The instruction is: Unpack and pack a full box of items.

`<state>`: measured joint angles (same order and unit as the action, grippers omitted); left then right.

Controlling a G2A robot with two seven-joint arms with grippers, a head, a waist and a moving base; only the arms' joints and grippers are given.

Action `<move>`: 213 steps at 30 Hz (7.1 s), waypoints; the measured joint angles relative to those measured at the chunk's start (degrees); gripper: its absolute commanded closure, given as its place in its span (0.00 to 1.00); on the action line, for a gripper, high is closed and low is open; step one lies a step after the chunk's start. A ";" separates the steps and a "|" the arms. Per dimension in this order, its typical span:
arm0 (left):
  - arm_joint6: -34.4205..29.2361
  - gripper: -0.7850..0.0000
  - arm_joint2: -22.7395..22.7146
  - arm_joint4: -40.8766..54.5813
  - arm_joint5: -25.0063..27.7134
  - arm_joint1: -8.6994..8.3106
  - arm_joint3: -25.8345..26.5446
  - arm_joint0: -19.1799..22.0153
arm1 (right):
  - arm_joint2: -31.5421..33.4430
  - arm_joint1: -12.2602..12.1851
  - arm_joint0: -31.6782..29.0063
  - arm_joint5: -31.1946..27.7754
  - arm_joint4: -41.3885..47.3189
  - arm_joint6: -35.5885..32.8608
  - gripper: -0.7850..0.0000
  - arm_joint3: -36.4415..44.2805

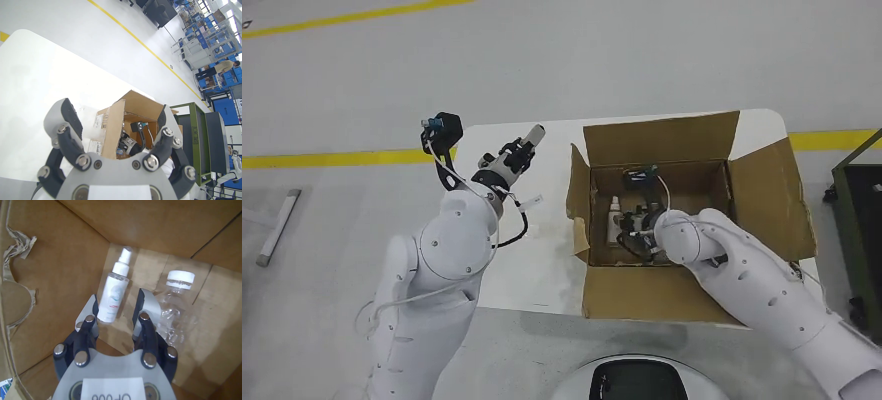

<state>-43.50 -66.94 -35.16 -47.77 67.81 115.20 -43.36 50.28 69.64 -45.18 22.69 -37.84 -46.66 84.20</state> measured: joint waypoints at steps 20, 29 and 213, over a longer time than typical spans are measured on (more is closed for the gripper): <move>0.00 0.00 0.00 0.00 0.00 0.00 0.00 0.00 | 34.77 -7.05 -25.24 -8.50 -9.21 -7.00 1.00 42.45; 0.00 0.00 0.00 0.00 0.00 0.00 0.00 0.00 | 64.00 -8.81 -40.03 -24.54 -10.03 -13.09 1.00 49.43; 0.00 0.00 0.00 0.00 0.00 0.00 0.00 0.00 | 57.12 -13.79 -33.78 -26.45 48.23 -20.58 1.00 27.54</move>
<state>-43.50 -66.94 -35.16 -47.77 67.81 115.20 -43.36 107.40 55.84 -78.96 -3.76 10.39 -67.24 111.74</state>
